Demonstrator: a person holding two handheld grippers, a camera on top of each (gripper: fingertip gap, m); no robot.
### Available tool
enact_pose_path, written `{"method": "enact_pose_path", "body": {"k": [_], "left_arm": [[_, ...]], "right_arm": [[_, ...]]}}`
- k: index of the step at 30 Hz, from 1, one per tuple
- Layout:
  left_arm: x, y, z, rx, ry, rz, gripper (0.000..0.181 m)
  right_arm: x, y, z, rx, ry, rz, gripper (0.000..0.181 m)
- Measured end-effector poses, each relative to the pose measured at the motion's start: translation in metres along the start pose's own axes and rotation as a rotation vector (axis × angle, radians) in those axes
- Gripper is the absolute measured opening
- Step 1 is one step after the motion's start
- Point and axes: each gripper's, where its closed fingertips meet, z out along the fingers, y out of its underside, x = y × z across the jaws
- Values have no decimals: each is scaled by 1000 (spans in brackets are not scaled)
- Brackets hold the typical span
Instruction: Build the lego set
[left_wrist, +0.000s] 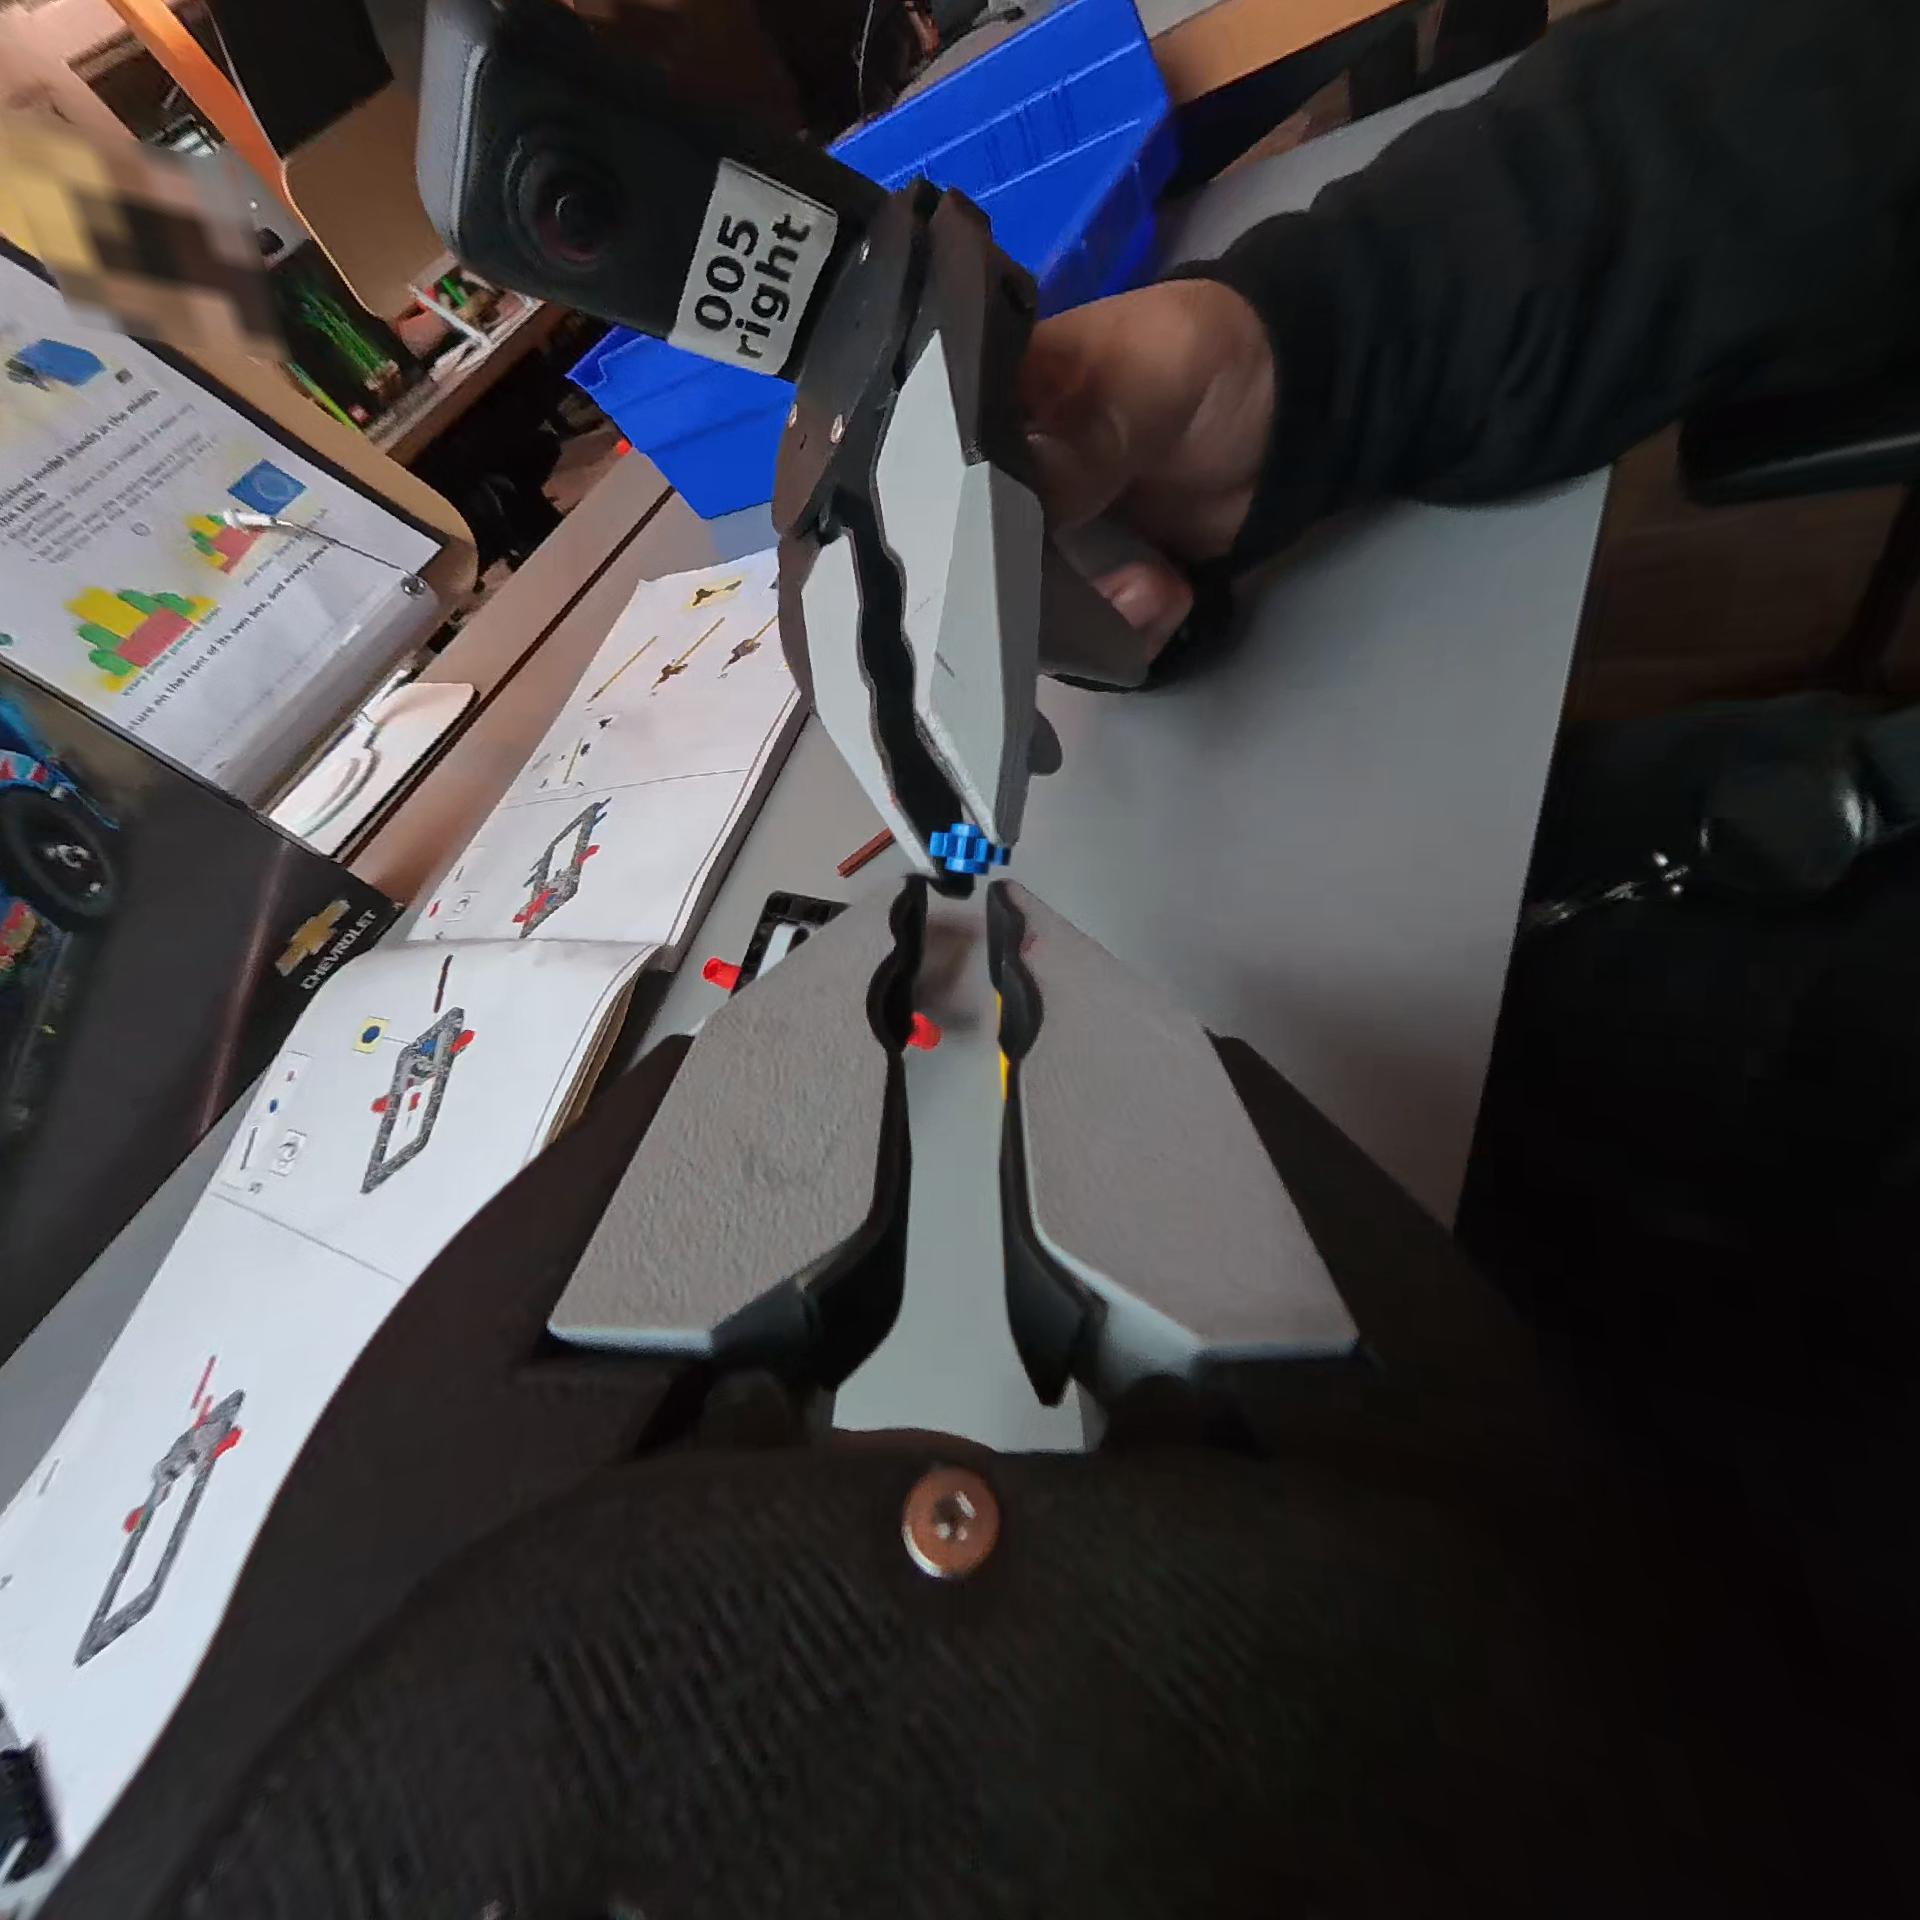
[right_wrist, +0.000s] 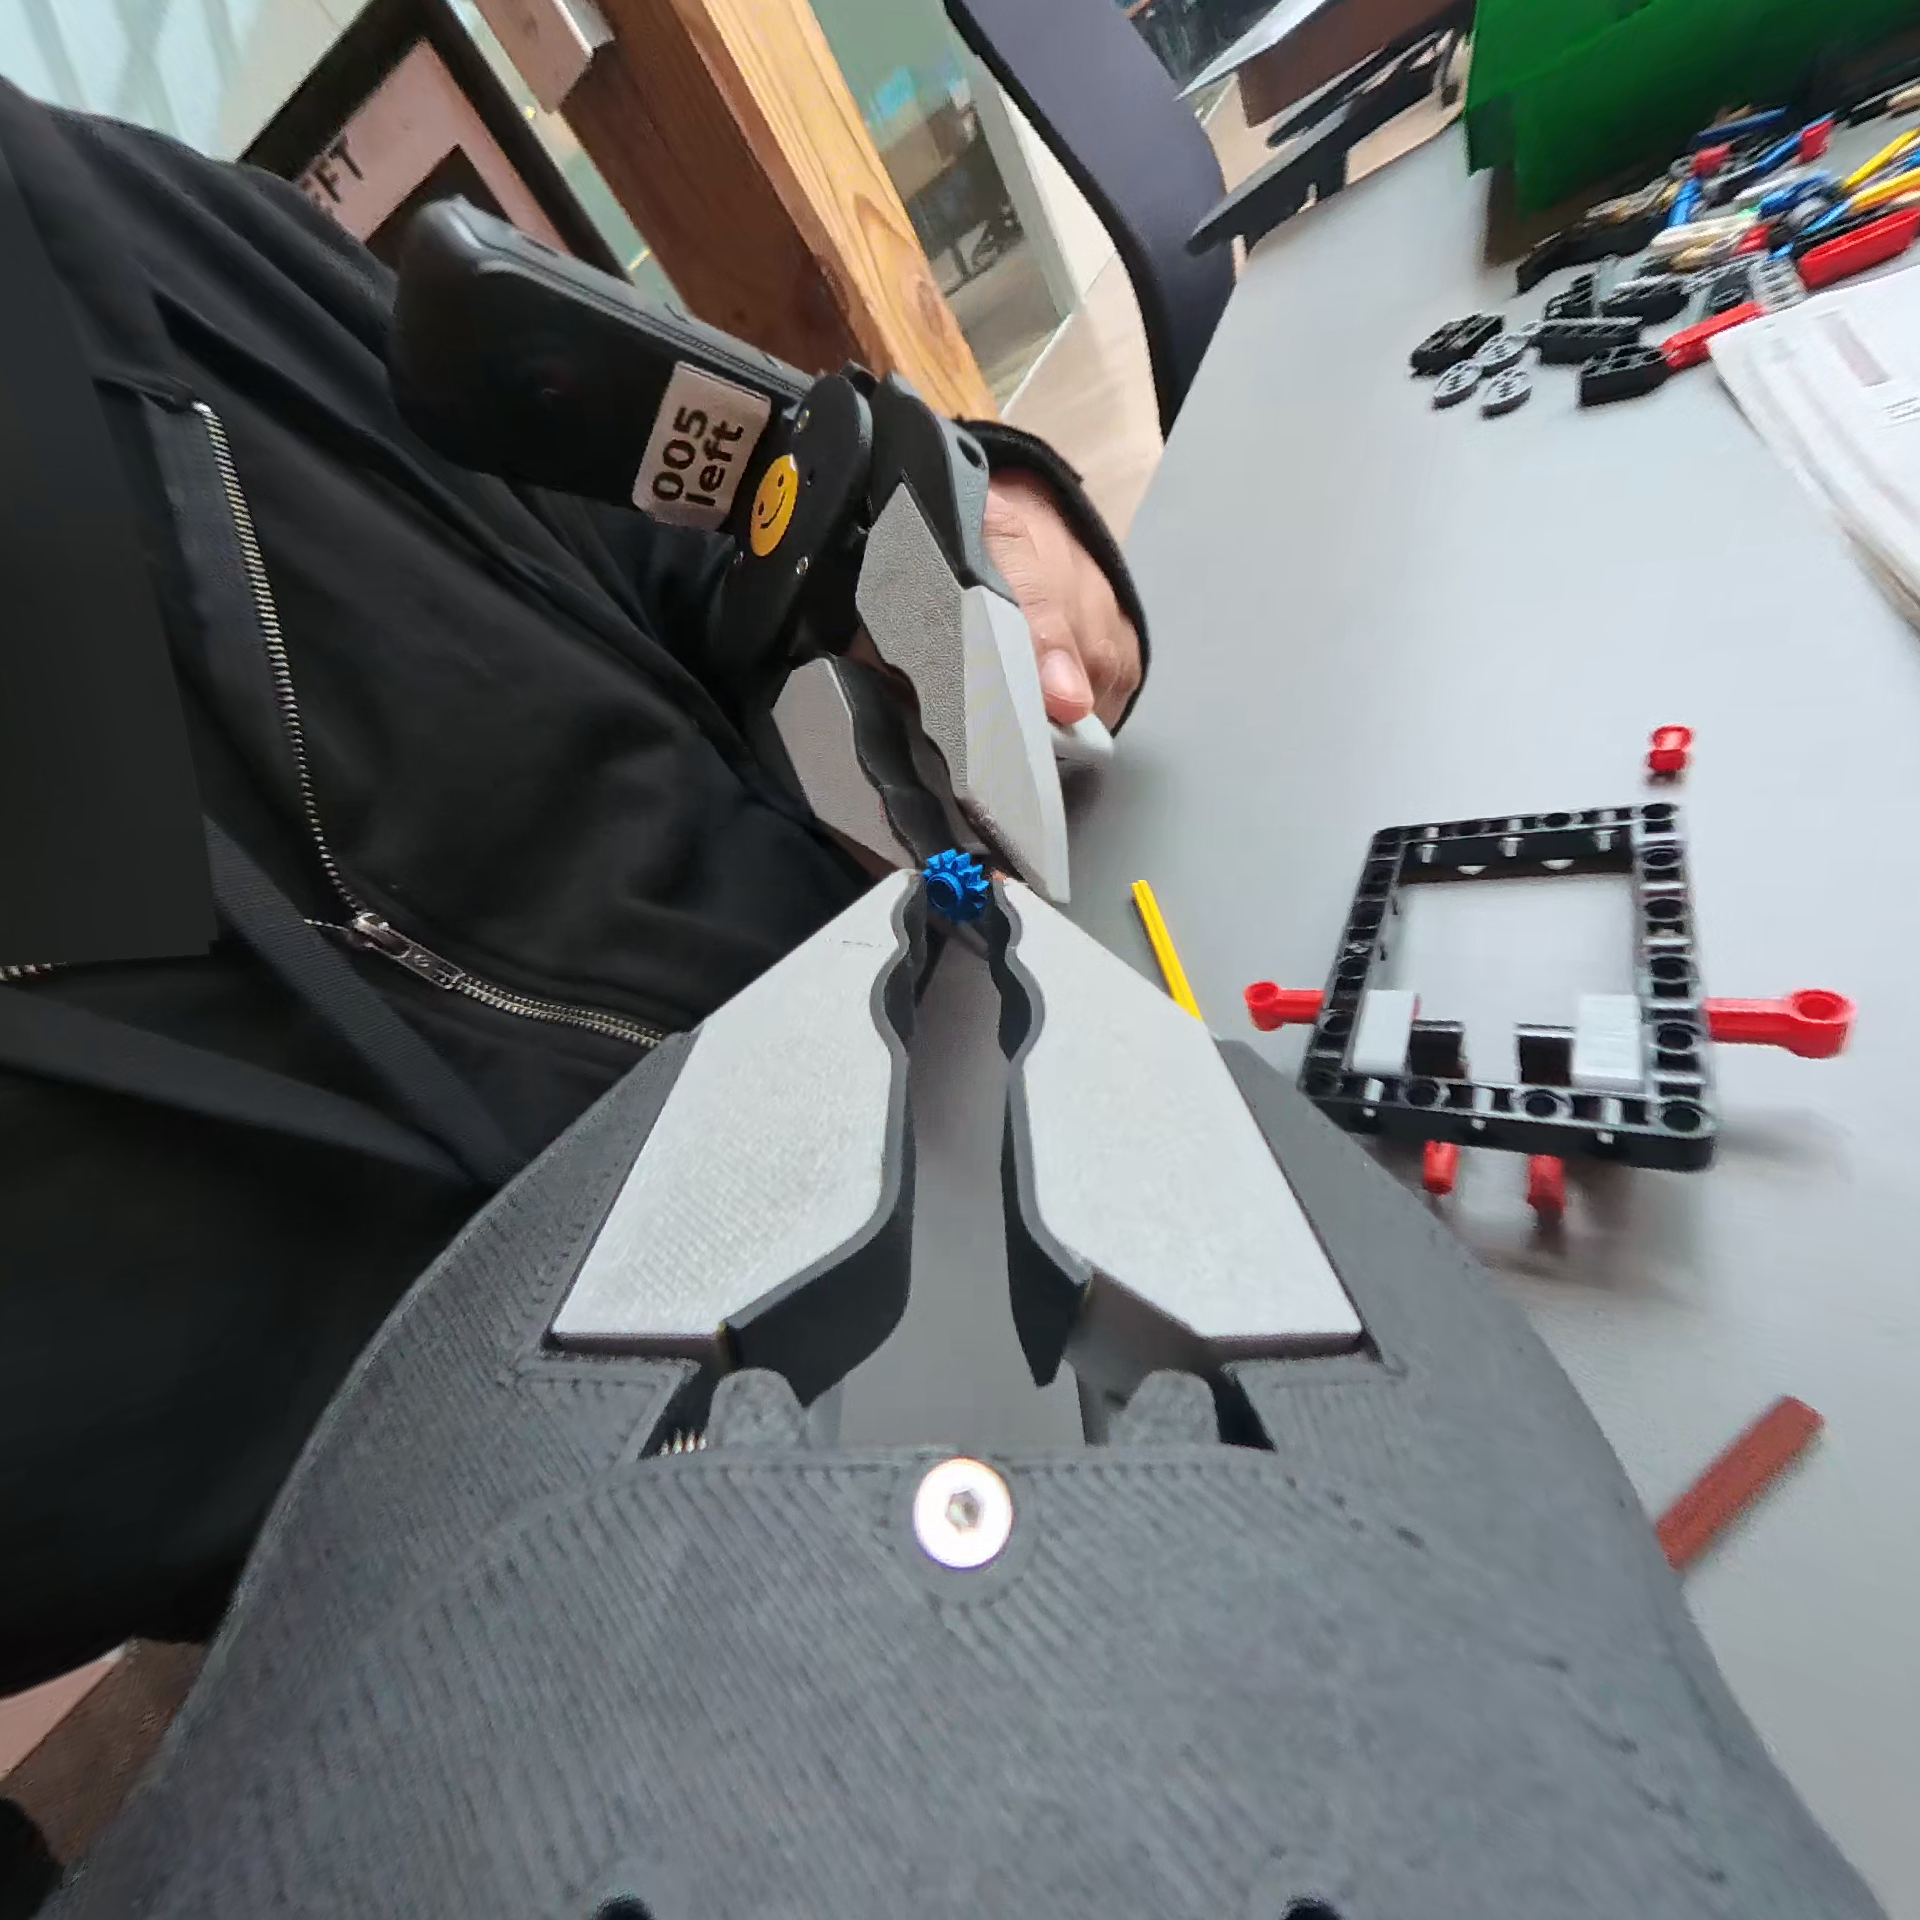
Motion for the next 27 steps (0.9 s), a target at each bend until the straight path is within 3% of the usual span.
{"method": "enact_pose_path", "body": {"k": [9,12,19,23,27], "left_arm": [[4,8,-19,-38,74,-31,7],[6,4,-23,-2,68,-57,20],[3,-6,-27,50,41,-81,12],[7,11,-26,-107,120,-75,12],[8,58,-28,-458,204,-54,12]], "right_arm": [[-4,-1,20,26,-84,120,8],[-2,0,22,18,-74,124,8],[-5,-7,21,64,-118,154,9],[5,4,27,-6,-37,131,9],[24,13,24,-85,127,78,10]]}}
